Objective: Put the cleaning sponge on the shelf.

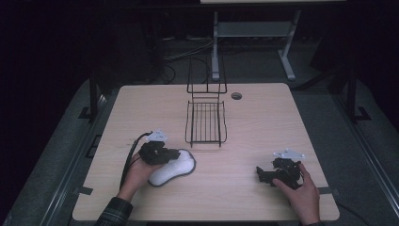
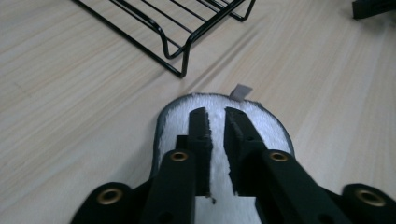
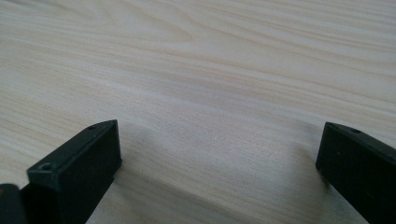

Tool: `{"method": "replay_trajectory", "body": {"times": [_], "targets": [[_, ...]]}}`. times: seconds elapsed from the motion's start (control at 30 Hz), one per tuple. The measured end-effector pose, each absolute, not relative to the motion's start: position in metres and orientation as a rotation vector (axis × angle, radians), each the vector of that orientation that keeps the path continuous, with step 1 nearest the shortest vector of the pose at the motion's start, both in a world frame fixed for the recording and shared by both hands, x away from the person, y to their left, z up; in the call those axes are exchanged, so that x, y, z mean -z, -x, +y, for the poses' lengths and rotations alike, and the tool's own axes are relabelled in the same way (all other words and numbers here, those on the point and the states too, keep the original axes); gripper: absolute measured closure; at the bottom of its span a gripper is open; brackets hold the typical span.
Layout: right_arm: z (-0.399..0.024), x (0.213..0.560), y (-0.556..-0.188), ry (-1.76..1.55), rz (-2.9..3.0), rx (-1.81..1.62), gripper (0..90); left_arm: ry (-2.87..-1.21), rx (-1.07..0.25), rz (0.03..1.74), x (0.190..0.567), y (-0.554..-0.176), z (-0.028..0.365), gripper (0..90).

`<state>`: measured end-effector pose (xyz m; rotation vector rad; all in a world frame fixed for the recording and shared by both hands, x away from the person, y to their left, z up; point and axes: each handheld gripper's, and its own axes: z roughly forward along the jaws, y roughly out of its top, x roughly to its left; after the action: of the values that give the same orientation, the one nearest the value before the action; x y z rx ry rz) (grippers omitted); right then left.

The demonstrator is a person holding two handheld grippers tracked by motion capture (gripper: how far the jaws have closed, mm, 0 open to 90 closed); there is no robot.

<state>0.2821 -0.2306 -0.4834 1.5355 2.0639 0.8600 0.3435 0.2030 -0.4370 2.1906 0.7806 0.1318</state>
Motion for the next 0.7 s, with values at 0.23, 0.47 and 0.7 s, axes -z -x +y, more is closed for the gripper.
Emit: {"method": "replay_trajectory", "body": {"times": [0.23, 0.47, 0.7], "targets": [[-0.231, 0.483, -0.282, -1.535, 2.064, -0.86, 0.0, -2.162, -0.122, 0.8, 0.435, -0.34, 0.228, 53.2], [-0.231, 0.483, -0.282, -1.536, 2.064, -0.86, 0.0, -2.171, -0.125, 0.771, 0.441, -0.342, 0.231, 31.2], [-0.231, 0.483, -0.282, -1.535, 2.064, -0.86, 0.0, -2.231, -0.087, 0.75, 0.451, -0.345, 0.225, 17.0]]}}
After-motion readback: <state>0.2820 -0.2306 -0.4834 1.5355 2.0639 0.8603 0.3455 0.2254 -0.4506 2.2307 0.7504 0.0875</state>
